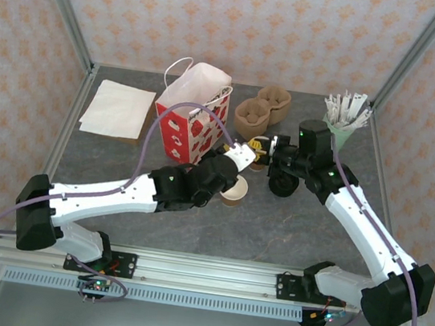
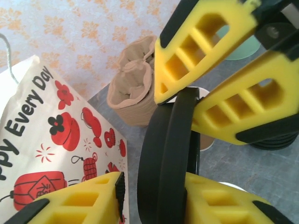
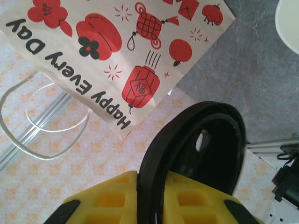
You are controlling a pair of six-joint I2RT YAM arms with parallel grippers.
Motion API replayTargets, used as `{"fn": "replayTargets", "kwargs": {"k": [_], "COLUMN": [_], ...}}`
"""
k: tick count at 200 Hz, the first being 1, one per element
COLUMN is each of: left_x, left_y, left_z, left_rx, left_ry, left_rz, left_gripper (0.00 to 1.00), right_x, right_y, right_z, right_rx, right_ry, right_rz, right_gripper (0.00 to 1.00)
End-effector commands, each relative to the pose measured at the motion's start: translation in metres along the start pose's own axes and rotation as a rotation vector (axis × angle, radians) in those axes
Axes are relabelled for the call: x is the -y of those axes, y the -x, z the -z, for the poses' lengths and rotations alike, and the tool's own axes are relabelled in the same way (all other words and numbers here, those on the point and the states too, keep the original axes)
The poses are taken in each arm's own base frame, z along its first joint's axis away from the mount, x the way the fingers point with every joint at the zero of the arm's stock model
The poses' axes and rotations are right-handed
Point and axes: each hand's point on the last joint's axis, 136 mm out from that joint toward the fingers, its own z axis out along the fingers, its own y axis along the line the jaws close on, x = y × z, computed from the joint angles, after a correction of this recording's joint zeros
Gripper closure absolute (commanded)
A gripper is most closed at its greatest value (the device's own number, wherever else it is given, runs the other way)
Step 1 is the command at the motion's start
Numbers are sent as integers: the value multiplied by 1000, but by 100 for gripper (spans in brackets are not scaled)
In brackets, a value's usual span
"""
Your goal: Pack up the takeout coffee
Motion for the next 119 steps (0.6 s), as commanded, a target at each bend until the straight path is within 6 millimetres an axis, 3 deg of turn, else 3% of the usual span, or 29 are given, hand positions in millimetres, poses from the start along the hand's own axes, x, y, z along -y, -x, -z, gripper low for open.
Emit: {"fn": "replayTargets", "kwargs": {"k": [1, 47, 73, 90, 119], "left_x": [2, 3, -19, -34, -49], "left_y": [11, 15, 15, 18, 27], "left_z": [7, 31, 44, 54, 65], "left_rx": [45, 90, 110, 137, 156], "left_ry": [-49, -198, -278, -333, -438], "left_rz": [53, 162, 345, 469, 653], "left_gripper": [56, 27, 17, 10, 5], "right_x": [-7, -19, -31, -42, -43], "right_y": [2, 8, 9, 0, -23], "right_z": [4, 8, 16, 21, 26], "right_rx": [43, 70, 69, 36, -68], "right_ry": [24, 60, 119, 196, 244], "right_rz": [79, 361, 565, 709, 961], "right_gripper": [86, 88, 89, 90, 90]}}
